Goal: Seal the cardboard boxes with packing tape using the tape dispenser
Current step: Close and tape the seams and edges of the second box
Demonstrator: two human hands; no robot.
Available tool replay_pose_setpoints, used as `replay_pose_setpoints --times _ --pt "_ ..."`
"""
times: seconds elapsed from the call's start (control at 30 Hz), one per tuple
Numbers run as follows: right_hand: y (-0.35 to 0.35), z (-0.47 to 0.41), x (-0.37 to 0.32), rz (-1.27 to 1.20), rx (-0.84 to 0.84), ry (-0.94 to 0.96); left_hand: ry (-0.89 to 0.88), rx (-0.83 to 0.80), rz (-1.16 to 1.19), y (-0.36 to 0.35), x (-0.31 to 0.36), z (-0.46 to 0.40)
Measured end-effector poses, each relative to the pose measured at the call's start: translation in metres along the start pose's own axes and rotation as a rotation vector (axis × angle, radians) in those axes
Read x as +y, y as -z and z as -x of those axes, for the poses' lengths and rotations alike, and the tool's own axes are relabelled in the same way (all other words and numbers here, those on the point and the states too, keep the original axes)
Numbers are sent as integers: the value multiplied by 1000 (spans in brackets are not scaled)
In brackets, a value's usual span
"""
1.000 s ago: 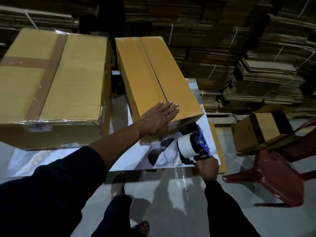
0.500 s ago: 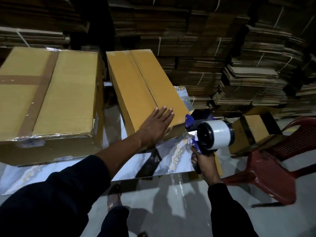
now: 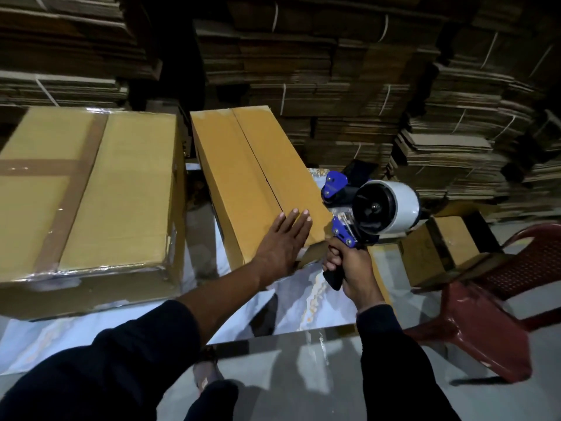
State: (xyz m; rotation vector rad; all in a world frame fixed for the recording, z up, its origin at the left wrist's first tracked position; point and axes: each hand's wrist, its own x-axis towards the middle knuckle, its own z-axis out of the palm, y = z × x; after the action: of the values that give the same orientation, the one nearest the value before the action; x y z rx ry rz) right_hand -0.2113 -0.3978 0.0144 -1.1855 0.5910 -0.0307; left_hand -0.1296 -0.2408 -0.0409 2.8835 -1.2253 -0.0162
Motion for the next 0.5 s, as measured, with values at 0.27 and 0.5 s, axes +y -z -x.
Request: replay_pose_setpoints --times 0.27,0.5 --pt "-22 -29 -36 15 -39 16 120 38 -6 -7 16 -15" --pt "-34 -50 -41 28 -38 -33 -87 -28 132 -12 -13 -29"
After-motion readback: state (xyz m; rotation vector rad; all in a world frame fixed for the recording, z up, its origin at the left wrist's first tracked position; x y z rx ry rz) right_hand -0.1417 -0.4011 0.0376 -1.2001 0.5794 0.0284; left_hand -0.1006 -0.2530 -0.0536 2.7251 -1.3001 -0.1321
